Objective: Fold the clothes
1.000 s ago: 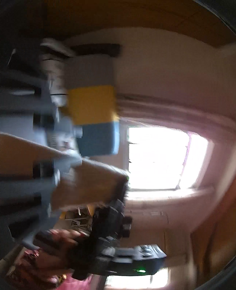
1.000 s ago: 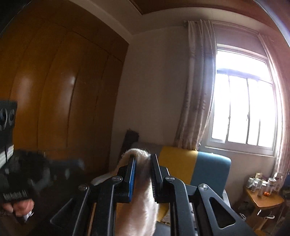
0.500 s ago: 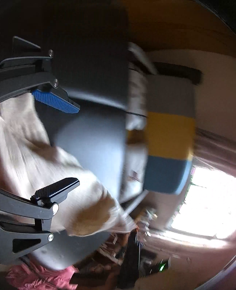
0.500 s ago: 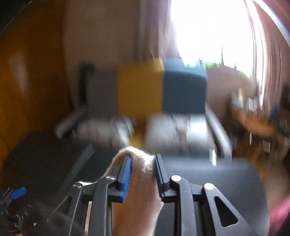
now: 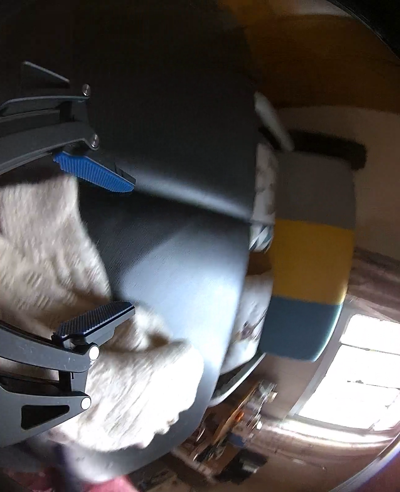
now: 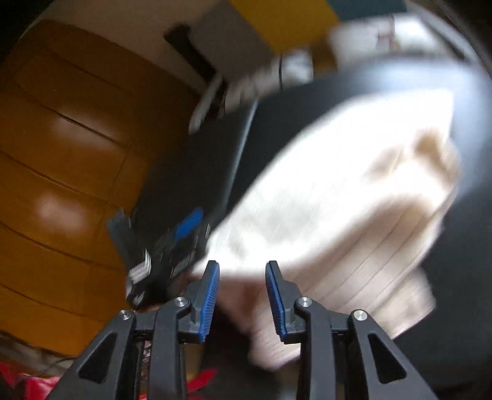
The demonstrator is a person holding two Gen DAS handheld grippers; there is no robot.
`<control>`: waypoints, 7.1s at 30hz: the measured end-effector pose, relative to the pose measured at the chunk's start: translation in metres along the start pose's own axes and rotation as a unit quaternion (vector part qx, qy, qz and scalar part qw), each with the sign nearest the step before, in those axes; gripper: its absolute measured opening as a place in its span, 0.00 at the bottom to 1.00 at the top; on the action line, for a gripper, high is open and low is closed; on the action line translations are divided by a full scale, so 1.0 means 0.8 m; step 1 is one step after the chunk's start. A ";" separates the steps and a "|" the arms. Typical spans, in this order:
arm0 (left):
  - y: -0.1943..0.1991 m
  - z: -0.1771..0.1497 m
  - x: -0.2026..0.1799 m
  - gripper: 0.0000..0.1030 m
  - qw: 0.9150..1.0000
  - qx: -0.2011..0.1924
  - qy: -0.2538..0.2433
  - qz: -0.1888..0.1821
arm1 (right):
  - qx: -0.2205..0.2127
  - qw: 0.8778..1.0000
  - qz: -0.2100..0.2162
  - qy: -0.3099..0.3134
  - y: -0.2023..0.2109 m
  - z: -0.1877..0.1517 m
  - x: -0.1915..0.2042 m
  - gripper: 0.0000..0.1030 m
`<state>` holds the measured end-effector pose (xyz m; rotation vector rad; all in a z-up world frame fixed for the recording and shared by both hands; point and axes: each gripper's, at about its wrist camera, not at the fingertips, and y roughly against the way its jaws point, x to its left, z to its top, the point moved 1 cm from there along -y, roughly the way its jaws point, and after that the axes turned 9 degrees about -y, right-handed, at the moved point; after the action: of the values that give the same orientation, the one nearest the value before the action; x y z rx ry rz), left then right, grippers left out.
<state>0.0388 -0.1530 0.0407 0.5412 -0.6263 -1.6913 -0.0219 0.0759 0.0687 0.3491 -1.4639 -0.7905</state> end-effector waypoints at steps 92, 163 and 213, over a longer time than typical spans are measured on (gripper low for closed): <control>-0.249 0.179 -0.477 0.22 0.871 0.159 -0.392 -0.249 | -0.205 0.963 0.047 -0.167 0.221 -0.116 -0.329 0.14; -0.118 0.233 -0.054 0.13 0.990 -0.064 0.036 -0.118 | -0.344 0.902 -0.239 0.102 0.216 0.146 -0.018 0.05; -0.103 0.010 -0.156 0.88 0.989 0.068 -0.127 -0.012 | -0.077 0.935 -0.310 0.158 0.067 -0.189 -0.068 0.28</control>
<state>-0.0014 -0.0167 -0.0056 0.4331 -0.9284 -1.7629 0.1418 0.1120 0.0461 0.8016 -0.9779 -1.2770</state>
